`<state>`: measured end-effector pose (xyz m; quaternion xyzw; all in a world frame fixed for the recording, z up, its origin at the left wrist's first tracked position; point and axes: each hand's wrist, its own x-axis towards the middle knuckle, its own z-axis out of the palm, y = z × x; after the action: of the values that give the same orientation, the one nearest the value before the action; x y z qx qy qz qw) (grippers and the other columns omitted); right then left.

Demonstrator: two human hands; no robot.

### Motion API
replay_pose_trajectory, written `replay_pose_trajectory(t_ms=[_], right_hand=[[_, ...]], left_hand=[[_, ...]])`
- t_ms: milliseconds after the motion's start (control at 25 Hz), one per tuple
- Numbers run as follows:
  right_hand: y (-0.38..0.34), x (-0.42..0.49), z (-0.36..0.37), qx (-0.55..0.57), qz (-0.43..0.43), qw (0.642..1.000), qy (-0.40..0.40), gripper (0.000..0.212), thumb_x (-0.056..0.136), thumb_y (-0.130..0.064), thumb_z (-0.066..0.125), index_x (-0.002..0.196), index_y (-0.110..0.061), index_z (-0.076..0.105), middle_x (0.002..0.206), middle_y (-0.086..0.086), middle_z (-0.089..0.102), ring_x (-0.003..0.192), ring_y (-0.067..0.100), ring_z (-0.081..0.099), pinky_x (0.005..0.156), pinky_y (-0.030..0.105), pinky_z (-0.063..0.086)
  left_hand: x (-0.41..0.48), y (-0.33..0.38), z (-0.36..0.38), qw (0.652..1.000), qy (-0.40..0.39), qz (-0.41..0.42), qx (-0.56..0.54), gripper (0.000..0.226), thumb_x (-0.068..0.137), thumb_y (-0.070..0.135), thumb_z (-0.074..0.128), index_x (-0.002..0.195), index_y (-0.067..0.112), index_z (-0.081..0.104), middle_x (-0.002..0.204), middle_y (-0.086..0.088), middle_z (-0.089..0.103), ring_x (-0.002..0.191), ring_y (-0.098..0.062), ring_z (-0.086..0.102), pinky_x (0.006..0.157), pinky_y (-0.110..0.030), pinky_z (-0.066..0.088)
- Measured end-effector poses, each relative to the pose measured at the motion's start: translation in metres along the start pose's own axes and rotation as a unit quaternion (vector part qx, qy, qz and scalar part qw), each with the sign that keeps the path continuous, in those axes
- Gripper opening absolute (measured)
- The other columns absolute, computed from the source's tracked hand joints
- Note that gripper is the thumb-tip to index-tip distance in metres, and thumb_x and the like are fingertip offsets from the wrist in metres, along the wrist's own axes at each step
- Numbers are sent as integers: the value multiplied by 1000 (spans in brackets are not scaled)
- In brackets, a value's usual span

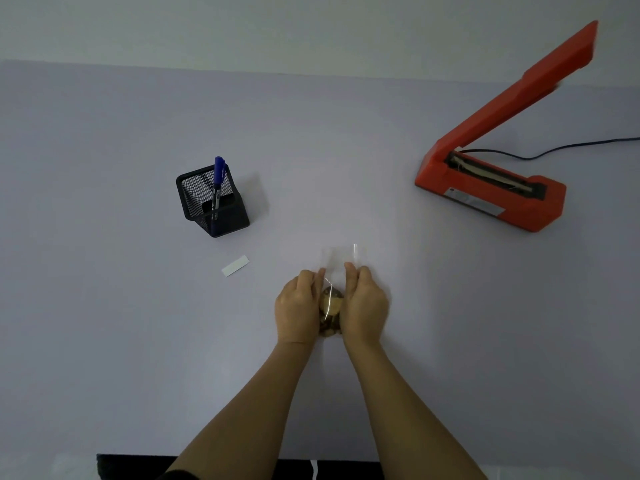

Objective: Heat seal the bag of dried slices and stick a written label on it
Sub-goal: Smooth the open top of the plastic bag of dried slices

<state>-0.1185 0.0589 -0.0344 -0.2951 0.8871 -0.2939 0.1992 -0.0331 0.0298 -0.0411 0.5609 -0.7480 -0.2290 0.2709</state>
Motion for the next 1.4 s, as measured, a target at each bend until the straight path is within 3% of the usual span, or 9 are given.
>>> replay_pose_trajectory(t_ms=[240, 360, 480, 760, 1240, 1400], right_hand=[[0, 0, -3, 16, 9, 1000, -4, 40, 98, -35, 38, 81, -2, 54, 69, 13, 60, 60, 22, 46, 55, 28, 28], [3, 4, -9, 42, -5, 999, -22, 39, 97, -35, 39, 73, -7, 49, 62, 7, 54, 57, 22, 48, 55, 27, 29], [9, 6, -13, 36, -7, 999, -28, 38, 97, -36, 40, 69, -10, 45, 55, -4, 44, 53, 18, 44, 52, 27, 26], [11, 4, -11, 49, 3, 999, -9, 37, 97, -34, 42, 67, -11, 43, 49, -9, 37, 44, 12, 38, 51, 27, 27], [12, 6, -6, 35, 10, 998, 43, 41, 97, -35, 42, 75, -3, 56, 63, 7, 58, 56, 22, 48, 53, 28, 30], [12, 7, -2, 58, 26, 996, 62, 38, 97, -32, 44, 79, -3, 62, 67, 11, 63, 59, 18, 48, 55, 27, 29]], left_hand=[[-2, 2, 3, 999, 13, 36, 17, 39, 91, 30, 43, 61, 7, 53, 48, -5, 53, 41, -16, 46, 42, -20, 36], [3, -2, 2, 997, -28, -50, -47, 39, 92, 33, 48, 66, 5, 55, 53, -5, 55, 47, -21, 51, 48, -30, 43], [7, -3, -4, 968, -112, -155, -161, 27, 89, 33, 58, 75, 10, 58, 60, -1, 59, 57, -19, 57, 59, -32, 48], [6, 4, -6, 940, -158, -188, -235, 31, 75, 32, 75, 93, 21, 52, 78, 4, 72, 73, -7, 67, 66, -19, 54], [6, 8, -2, 931, -130, -213, -268, 10, 77, 24, 74, 84, 18, 70, 76, 4, 72, 69, -3, 67, 64, -17, 55], [10, 8, -7, 921, -130, -220, -294, 7, 77, 20, 74, 75, 27, 72, 72, 12, 72, 68, 0, 67, 66, -16, 55]])
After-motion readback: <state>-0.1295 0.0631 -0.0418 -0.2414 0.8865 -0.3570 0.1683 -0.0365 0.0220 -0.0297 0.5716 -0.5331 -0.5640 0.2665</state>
